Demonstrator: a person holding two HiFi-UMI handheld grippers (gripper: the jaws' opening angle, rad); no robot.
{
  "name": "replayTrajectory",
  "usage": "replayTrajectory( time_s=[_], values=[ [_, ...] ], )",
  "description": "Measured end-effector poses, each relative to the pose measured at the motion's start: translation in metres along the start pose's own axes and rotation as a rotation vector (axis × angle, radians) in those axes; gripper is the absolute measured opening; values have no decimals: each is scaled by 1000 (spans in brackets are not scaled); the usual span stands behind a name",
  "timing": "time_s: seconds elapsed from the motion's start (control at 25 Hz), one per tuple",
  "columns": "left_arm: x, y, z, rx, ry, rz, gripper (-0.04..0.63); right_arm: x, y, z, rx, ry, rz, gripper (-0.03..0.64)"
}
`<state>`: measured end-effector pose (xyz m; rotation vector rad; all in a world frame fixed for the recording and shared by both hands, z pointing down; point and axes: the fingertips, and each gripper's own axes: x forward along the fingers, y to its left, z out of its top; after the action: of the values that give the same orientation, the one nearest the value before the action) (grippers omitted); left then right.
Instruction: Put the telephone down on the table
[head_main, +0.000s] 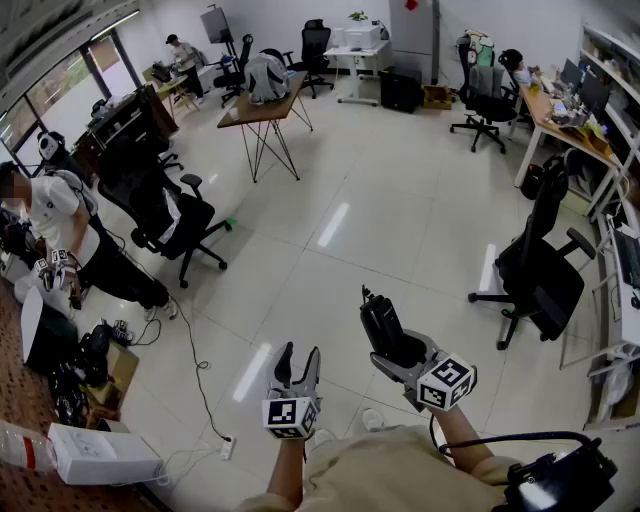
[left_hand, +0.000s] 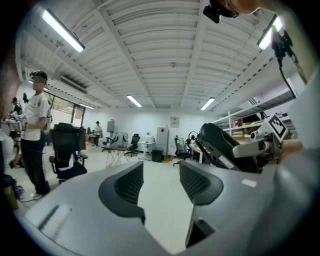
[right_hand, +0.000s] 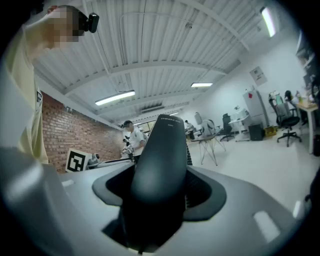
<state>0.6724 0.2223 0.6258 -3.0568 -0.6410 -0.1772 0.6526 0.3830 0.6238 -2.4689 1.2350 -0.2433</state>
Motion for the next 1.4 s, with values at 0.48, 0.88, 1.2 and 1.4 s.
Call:
replayTrajectory(
  time_s=[0.48, 0.88, 1.2, 1.4],
  values=[
    [-238, 121, -22, 65, -43, 584, 229, 132, 203, -91, -29, 93, 658, 290],
    [-587, 123, -38, 97, -129, 1213, 229, 143, 515, -176, 109, 232, 1284, 290],
    [-837, 73, -49, 35, -87, 1525, 229, 83, 756, -246, 159, 425, 1561, 290],
    [-957, 30, -65, -4, -110, 1734, 229, 38, 874, -301, 122, 541, 1749, 291]
  ],
)
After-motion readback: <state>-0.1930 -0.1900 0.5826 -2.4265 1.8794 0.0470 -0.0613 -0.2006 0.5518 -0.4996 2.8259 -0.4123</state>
